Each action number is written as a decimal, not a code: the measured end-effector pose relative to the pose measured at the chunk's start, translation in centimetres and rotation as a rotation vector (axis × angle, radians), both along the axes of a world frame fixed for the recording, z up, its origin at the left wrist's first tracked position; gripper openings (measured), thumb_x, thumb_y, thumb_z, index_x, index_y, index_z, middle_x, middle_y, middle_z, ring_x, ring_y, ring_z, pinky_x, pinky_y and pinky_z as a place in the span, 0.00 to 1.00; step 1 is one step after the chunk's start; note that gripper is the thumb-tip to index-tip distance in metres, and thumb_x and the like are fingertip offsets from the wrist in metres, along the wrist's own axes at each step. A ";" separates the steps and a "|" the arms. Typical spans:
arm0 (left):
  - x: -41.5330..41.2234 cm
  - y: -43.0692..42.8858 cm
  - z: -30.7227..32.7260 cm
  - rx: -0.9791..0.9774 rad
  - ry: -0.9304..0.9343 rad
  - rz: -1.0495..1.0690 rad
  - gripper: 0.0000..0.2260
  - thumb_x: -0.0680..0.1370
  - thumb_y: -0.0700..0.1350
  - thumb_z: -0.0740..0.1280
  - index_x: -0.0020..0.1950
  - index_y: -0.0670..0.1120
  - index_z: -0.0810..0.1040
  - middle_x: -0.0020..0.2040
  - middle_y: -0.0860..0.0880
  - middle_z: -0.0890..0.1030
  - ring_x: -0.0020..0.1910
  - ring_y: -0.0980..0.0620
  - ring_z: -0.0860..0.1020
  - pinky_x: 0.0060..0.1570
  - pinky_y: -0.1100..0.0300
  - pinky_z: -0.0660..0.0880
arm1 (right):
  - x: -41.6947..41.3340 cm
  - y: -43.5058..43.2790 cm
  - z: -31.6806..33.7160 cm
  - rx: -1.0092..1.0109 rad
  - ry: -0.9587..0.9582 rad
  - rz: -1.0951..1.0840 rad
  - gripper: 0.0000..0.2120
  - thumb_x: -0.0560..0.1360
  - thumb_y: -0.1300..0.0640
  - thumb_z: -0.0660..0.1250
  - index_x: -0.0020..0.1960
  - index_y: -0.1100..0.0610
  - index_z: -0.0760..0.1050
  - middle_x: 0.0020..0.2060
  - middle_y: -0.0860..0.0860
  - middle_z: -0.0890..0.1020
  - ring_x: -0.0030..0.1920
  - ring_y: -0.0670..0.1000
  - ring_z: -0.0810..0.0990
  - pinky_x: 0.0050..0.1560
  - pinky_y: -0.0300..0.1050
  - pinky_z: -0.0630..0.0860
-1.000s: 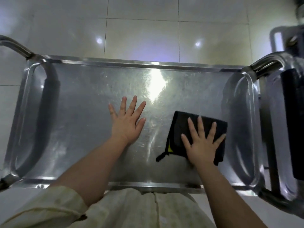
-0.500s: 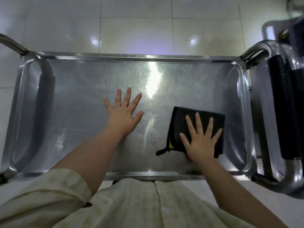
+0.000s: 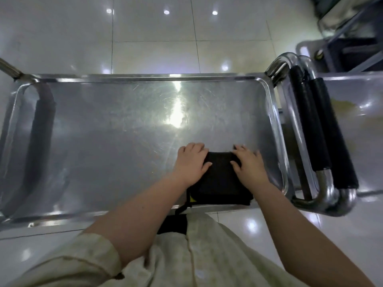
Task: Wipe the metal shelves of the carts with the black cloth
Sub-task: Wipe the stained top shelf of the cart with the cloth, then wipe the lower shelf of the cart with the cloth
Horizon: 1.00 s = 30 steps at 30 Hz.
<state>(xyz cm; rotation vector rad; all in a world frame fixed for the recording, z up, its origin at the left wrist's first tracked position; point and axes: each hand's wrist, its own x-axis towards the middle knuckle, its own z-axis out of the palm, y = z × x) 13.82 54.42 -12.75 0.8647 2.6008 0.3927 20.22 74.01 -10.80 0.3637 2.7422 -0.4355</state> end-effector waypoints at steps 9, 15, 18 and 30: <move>2.7 -0.1 1.7 0.176 0.065 0.135 0.11 0.79 0.37 0.64 0.60 0.44 0.80 0.55 0.45 0.78 0.54 0.43 0.75 0.52 0.54 0.66 | 2.7 -2.0 3.3 0.038 0.276 -0.068 0.08 0.76 0.64 0.66 0.53 0.56 0.81 0.48 0.52 0.82 0.52 0.55 0.75 0.52 0.46 0.68; 6.5 -3.9 6.9 0.337 0.260 0.088 0.07 0.80 0.42 0.64 0.55 0.48 0.81 0.51 0.50 0.82 0.53 0.46 0.77 0.55 0.53 0.65 | 8.9 -5.3 7.2 -0.060 0.582 -0.147 0.10 0.74 0.70 0.65 0.48 0.58 0.80 0.43 0.50 0.79 0.48 0.54 0.71 0.50 0.44 0.65; 9.1 -7.3 9.5 0.388 0.341 0.068 0.07 0.80 0.42 0.65 0.55 0.50 0.81 0.49 0.51 0.83 0.50 0.46 0.78 0.55 0.52 0.65 | 11.7 -7.9 9.2 -0.111 0.661 -0.140 0.11 0.74 0.71 0.65 0.50 0.59 0.79 0.45 0.48 0.76 0.51 0.51 0.70 0.52 0.43 0.67; 23.2 -23.4 6.1 0.422 0.439 0.110 0.11 0.77 0.47 0.64 0.55 0.52 0.84 0.49 0.52 0.83 0.47 0.49 0.78 0.51 0.55 0.65 | 24.8 -22.0 5.8 -0.207 0.620 -0.106 0.09 0.70 0.66 0.64 0.47 0.60 0.79 0.44 0.55 0.80 0.47 0.57 0.74 0.48 0.42 0.64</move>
